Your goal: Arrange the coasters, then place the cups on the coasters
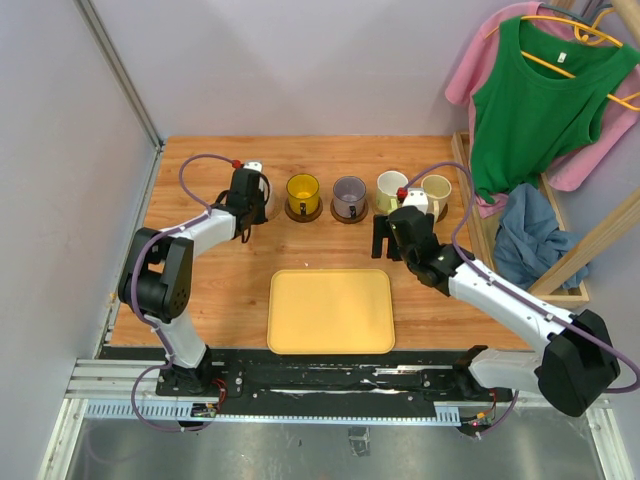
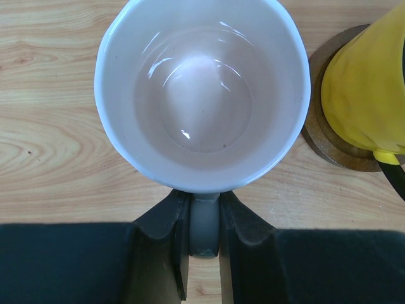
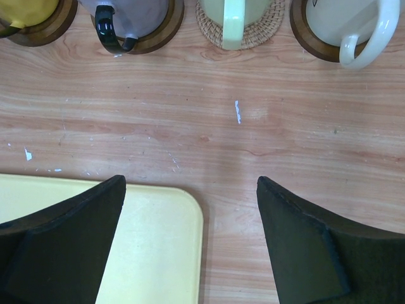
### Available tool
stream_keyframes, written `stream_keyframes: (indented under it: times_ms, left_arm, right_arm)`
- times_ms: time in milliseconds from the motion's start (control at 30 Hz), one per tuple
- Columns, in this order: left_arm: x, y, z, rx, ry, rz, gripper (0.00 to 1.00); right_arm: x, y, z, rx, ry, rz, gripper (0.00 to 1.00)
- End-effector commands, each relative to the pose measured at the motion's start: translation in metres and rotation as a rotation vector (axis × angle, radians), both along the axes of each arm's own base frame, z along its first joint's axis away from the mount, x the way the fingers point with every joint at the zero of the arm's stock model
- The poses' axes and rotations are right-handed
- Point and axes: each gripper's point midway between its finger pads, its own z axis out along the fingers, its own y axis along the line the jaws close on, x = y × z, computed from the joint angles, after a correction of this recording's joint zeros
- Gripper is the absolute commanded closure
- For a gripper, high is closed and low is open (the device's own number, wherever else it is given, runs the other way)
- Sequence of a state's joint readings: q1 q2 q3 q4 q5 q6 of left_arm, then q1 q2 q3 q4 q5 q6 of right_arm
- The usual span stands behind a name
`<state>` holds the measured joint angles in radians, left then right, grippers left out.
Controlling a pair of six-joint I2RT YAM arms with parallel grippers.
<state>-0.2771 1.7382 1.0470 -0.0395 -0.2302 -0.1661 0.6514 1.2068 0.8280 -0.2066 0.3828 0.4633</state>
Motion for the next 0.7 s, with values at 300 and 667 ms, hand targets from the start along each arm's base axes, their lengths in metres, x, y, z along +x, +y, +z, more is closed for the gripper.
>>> stream_keyframes:
  times_ms: [300,667]
  left_arm:
    - [0.007,-0.001,0.008,-0.015,-0.018,0.010,0.95]
    - [0.001,-0.003,0.006,-0.040,-0.009,0.008,0.53]
  right_arm:
    - [0.008,0.005,0.013,0.039,-0.018,-0.010,0.14]
    - [0.008,0.008,0.008,0.043,-0.001,0.001,0.13]
